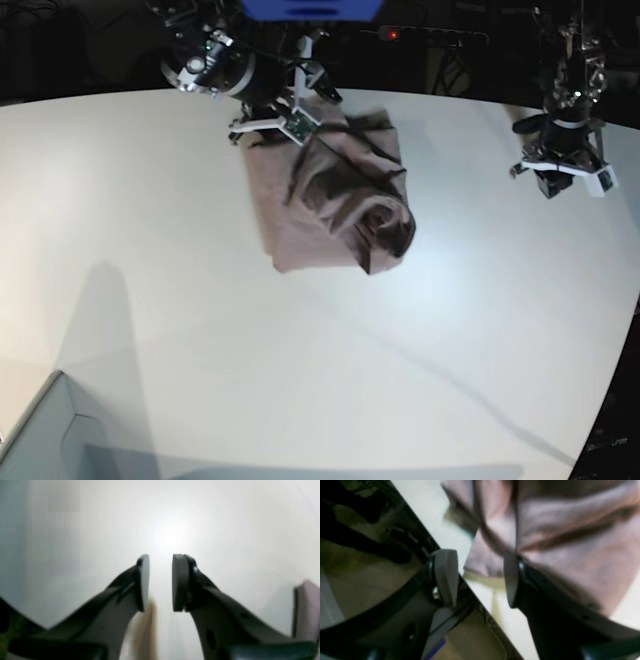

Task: Layout the t-shirt on the table in an organized manner, then fold the t-shirt properly
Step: 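Grasp the shirt edge beside the fold with the right gripper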

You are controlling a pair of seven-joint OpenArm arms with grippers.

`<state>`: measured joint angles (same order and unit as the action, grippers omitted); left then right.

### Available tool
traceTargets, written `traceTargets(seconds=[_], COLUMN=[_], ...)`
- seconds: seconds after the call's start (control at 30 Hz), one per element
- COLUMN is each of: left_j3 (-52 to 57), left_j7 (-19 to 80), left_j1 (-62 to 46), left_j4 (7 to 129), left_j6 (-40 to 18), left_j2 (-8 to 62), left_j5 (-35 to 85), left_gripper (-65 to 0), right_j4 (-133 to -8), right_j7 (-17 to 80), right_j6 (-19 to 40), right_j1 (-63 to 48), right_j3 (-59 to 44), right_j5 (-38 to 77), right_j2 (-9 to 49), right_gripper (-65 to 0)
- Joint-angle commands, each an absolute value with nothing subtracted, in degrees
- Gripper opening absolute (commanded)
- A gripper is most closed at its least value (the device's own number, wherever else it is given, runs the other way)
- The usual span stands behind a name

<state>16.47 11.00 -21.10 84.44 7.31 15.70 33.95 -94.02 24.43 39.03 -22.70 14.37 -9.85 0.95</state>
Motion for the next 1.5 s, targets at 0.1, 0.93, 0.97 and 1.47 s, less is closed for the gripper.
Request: traceTargets(seconds=[0.1, 0.93, 0.97, 1.47], left_j3=[18.3, 19.6, 19.6, 20.7], left_j7=[9.9, 9.8, 9.7, 9.7], left_j1=[-21.4, -22.0, -22.0, -22.4], left_j4=[85.7, 85.1, 85.1, 85.1], left_j6=[7.0, 7.0, 7.0, 7.0], left_j2=[16.5, 16.4, 16.4, 16.3], left_j5=[33.9, 33.9, 33.9, 33.9], left_gripper=[-49.8, -49.8, -49.8, -49.8], right_j4=[-93.1, -84.7, -83.9, -95.9], right_j7=[23.0, 23.2, 23.1, 22.9], right_j6=[38.8, 35.5, 35.5, 35.5], right_j1=[-22.5, -17.2, -16.9, -18.9], right_j3=[14.5, 15.0, 15.0, 15.0], right_j5=[-8.8, -8.8, -8.8, -8.7], right_j2=[0.6, -0.4, -0.4, -0.5], right_gripper=[-35.1, -44.3, -48.8, -65.0])
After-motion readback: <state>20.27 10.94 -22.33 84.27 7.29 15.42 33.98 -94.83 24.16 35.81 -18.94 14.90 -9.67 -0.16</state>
